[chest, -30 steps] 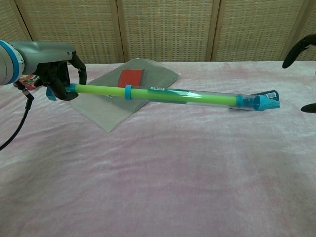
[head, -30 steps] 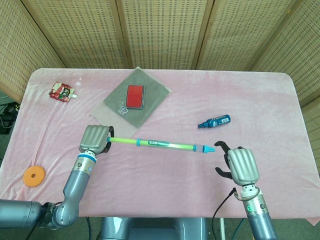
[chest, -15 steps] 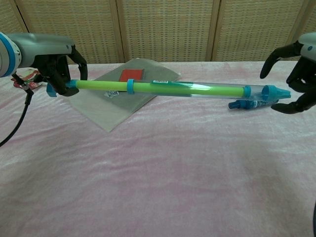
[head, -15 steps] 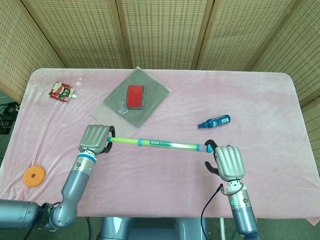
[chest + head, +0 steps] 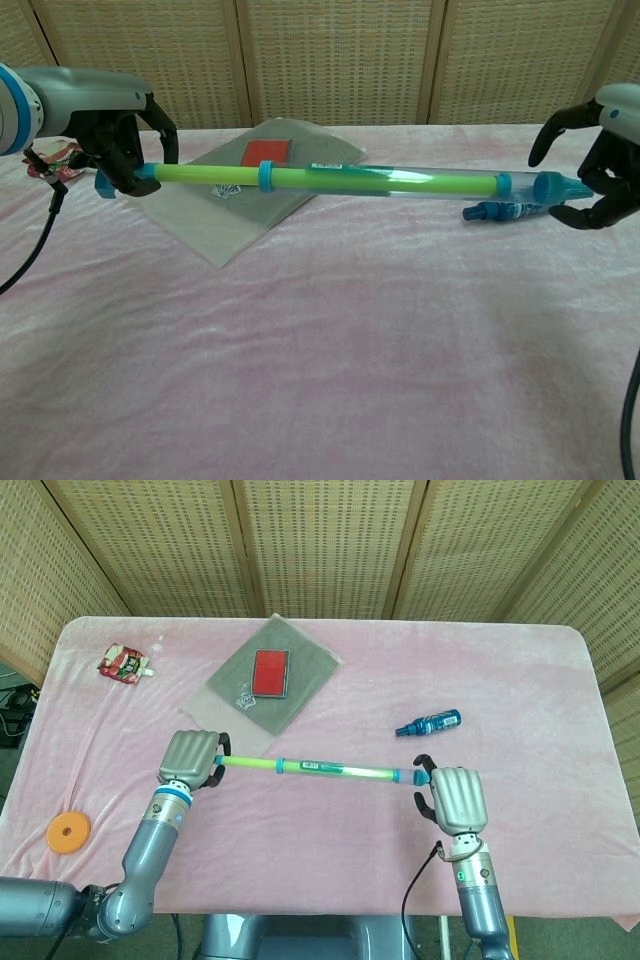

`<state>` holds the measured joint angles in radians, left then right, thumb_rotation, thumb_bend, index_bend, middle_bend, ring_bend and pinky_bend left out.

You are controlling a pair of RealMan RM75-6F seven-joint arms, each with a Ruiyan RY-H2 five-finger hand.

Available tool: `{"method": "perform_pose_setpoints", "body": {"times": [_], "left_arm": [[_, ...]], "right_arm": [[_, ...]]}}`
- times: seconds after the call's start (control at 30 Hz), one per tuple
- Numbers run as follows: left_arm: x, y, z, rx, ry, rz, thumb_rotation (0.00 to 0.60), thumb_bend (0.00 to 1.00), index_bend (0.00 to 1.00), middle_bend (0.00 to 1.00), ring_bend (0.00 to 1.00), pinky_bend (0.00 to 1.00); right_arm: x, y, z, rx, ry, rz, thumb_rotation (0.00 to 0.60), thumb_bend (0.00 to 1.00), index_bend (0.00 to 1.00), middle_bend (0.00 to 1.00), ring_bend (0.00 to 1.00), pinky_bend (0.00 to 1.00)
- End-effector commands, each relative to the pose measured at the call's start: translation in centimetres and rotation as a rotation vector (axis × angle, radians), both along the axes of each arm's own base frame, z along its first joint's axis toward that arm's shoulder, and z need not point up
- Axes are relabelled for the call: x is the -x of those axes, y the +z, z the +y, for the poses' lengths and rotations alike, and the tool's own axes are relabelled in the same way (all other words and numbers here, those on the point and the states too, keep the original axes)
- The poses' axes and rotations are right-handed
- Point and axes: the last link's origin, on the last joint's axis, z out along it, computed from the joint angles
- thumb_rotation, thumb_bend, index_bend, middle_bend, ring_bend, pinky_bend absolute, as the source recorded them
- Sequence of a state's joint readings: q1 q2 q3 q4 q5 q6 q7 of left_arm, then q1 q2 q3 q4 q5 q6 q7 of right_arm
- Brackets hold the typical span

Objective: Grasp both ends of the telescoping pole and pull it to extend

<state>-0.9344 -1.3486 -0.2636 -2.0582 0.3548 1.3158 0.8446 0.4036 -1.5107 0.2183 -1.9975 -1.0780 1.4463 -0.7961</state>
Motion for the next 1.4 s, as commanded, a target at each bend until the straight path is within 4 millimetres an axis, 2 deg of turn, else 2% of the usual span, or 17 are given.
{"method": "perform_pose_setpoints", "body": {"times": [0.03,0.33,0.9,1.17,1.4], "left_arm": [[-0.1,0.0,0.0,0.003,0.000,-0.005,0.600,0.78,0.82,0.88,0.80,0.76],[-0.4,-0.1,-0.3,0.012,-0.007,-0.009,0.600,0.78,0.82,0.88,0.80,0.76],[0.0,0.3,-0.3,0.029,-0.004,-0.013,0.600,0.78,0.82,0.88,0.80,0.76],[0.3,0.4,-0.2,0.024,0.001,-0.007,0.600,0.78,0.82,0.88,0.80,0.76],[0.6,0.7,-0.1,0.018,0.007,0.000,0.600,0.78,0.82,0.88,0.80,0.76]], "right_arm": [[0.0,-0.1,0.0,-0.004,0.000,0.000,0.600,0.51,0.36,1.00,1.00,0.69],[0.2,-0.3,-0.1,-0.003,-0.001,-0.003,0.600,0.50,0.34,1.00,1.00,0.69],[0.4,-0.7,-0.5,0.042,0.004,0.001,0.600,0.48,0.60,1.00,1.00,0.69],[0.6,-0.6,-0.5,0.050,-0.001,0.013,0.600,0.48,0.67,1.00,1.00,0.69],[1.4,-0.6,-0.7,0.050,-0.024,0.025,0.600,0.48,0.67,1.00,1.00,0.69]]}}
